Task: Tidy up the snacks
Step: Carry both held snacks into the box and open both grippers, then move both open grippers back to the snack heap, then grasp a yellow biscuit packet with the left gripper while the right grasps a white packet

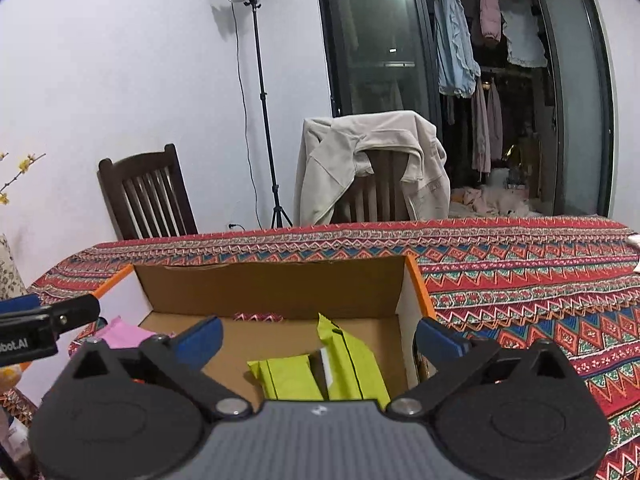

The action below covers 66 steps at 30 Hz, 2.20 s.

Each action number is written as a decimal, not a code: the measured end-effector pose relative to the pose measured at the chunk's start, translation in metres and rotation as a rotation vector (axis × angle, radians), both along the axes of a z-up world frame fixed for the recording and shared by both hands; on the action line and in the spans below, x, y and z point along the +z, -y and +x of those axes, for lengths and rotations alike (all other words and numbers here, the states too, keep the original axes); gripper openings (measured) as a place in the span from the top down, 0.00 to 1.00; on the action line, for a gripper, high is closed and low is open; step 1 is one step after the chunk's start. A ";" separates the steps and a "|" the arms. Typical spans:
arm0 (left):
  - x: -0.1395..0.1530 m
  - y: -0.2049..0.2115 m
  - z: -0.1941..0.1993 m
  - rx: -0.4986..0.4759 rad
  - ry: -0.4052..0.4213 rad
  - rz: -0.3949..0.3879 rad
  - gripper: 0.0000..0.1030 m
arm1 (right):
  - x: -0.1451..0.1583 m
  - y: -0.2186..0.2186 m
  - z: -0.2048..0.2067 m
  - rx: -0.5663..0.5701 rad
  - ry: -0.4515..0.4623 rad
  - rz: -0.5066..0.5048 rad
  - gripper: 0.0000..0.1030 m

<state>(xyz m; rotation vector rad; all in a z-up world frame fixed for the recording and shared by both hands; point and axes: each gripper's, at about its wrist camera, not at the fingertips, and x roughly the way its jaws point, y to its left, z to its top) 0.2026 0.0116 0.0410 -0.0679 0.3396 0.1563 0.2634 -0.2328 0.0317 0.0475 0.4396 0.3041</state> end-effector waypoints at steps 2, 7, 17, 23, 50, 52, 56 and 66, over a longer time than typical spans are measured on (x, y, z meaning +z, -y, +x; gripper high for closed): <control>0.004 0.001 -0.001 -0.008 0.006 -0.007 0.00 | 0.005 0.000 -0.003 0.003 0.014 0.002 0.00; 0.022 0.003 -0.014 -0.002 0.042 -0.009 0.00 | 0.026 0.000 -0.022 0.016 0.074 -0.003 0.00; 0.052 0.006 -0.055 -0.014 0.043 0.027 0.00 | 0.058 0.003 -0.076 0.074 0.122 -0.050 0.00; 0.050 0.001 -0.091 -0.044 0.020 0.027 0.00 | 0.052 0.005 -0.111 0.122 0.096 -0.077 0.00; -0.027 -0.025 -0.192 -0.039 -0.168 -0.078 0.00 | -0.038 -0.023 -0.194 0.260 -0.177 -0.197 0.26; -0.027 -0.025 -0.194 -0.039 -0.168 -0.084 0.00 | -0.042 -0.026 -0.192 0.256 -0.192 -0.202 0.33; -0.027 -0.027 -0.198 -0.034 -0.164 -0.088 0.00 | -0.048 -0.027 -0.190 0.250 -0.194 -0.193 0.35; -0.030 -0.025 -0.201 -0.040 -0.171 -0.104 0.00 | -0.047 -0.022 -0.209 0.279 -0.168 -0.179 0.60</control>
